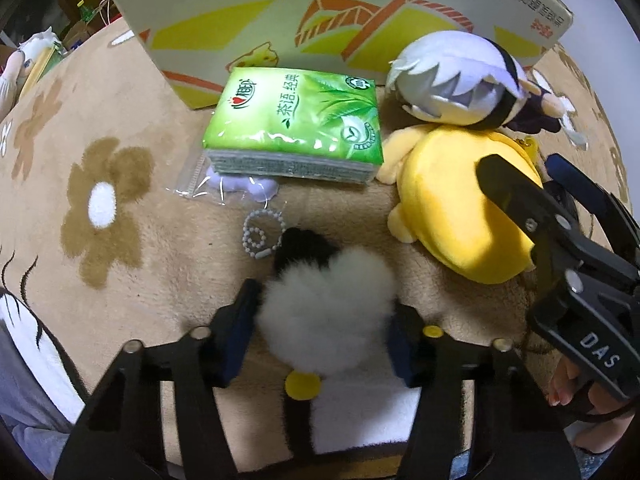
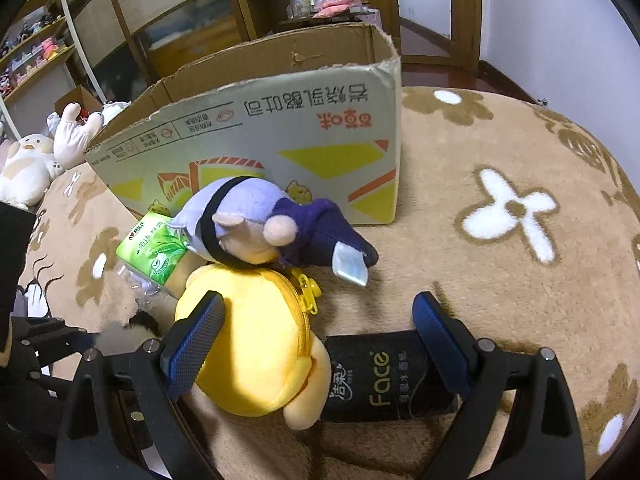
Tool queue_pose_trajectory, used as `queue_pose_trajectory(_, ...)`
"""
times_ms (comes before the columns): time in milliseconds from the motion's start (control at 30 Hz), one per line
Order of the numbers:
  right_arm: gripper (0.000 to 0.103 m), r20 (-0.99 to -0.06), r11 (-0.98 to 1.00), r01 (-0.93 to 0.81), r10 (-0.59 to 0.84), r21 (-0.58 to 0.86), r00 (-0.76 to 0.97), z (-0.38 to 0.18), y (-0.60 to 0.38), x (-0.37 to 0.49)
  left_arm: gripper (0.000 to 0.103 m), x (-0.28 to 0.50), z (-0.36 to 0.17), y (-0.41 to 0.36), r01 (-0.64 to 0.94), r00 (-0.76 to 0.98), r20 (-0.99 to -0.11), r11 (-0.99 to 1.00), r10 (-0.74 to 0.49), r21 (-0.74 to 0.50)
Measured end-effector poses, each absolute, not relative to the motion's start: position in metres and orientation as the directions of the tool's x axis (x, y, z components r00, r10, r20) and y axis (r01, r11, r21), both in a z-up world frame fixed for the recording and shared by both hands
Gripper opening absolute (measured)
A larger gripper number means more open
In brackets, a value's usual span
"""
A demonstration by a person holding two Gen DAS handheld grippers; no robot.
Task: Organize soft objects
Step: 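Grasp the white penguin plush with the left tool while the right tool grasps the yellow plush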
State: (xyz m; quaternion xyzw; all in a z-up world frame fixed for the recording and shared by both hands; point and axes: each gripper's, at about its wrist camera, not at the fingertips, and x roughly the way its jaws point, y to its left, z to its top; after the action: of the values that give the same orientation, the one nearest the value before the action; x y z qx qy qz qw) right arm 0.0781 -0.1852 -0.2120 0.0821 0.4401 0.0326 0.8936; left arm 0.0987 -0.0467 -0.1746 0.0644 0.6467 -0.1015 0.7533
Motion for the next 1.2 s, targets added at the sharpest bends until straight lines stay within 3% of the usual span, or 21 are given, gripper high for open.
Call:
queue_pose_trajectory(100,0.086,-0.782,0.982,0.0,0.151,0.19,0.604,-0.213,-0.183,0.079,0.038,0.097,-0.175,-0.05,0.239,0.147,-0.986,0.97,-0.074,-0.037)
queue_pose_trajectory(200,0.071,-0.778,0.975,-0.014,0.186,0.222,0.6,-0.212,-0.18,0.078,0.034,0.096,-0.173,-0.05,0.241,0.149,-0.985,0.969,-0.088,-0.051)
queue_pose_trajectory(367,0.046,-0.772,0.965,-0.043,0.233,0.259,0.591,-0.211,-0.174,0.076,0.033,0.094,-0.169,-0.046,0.242,0.165,-0.981,0.968,-0.1,-0.058)
queue_pose_trajectory(567,0.033,-0.771,0.966,-0.054,0.236,0.255,0.592,-0.207,-0.171,0.073,0.032,0.088,-0.15,-0.042,0.236,0.219,-0.97,0.97,-0.107,-0.054)
queue_pose_trajectory(700,0.014,-0.765,0.974,-0.054,0.207,0.221,0.609,-0.199,-0.169,0.067,0.032,0.082,-0.134,-0.041,0.226,0.268,-0.958,0.973,-0.102,-0.041)
queue_pose_trajectory(1200,0.01,-0.711,0.979,-0.034,0.168,0.199,0.683,-0.159,-0.18,0.036,0.032,0.068,-0.08,-0.018,0.169,0.468,-0.881,0.986,-0.074,0.007)
